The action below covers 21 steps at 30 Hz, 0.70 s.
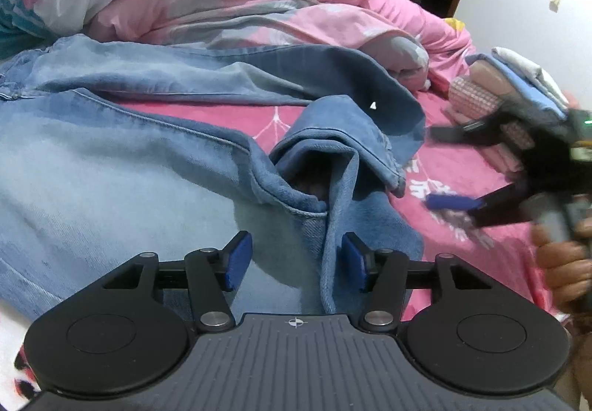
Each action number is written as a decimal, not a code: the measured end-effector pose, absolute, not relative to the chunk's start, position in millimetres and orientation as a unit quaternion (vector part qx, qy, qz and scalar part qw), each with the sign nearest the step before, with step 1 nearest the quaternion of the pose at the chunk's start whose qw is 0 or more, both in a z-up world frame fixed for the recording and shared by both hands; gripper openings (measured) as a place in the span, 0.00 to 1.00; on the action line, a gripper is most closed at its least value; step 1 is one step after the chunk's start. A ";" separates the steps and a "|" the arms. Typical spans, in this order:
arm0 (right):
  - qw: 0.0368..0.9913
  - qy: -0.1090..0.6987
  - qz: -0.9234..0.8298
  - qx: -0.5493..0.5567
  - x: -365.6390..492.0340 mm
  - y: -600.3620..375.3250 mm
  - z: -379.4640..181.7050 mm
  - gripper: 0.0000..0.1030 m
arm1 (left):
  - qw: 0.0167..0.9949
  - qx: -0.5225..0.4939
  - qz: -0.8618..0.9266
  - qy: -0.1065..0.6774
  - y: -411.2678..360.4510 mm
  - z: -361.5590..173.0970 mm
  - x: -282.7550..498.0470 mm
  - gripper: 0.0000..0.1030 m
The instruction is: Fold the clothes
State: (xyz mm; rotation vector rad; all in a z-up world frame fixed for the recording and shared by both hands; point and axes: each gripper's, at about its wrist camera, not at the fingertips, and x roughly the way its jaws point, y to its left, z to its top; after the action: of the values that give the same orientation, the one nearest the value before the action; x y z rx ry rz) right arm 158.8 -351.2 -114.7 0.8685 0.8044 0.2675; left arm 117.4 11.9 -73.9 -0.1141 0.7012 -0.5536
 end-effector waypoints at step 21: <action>0.865 0.280 0.198 0.366 21.9 -350.3 -60.6 0.14 | 0.910 -0.059 -0.272 0.307 13.5 -36.0 72.6 0.52</action>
State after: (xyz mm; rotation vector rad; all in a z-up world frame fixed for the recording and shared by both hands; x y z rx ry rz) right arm 21.9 -350.3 -60.6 0.7662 0.5865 0.4141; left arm 72.6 13.5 -36.0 -0.1220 0.6336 -0.5613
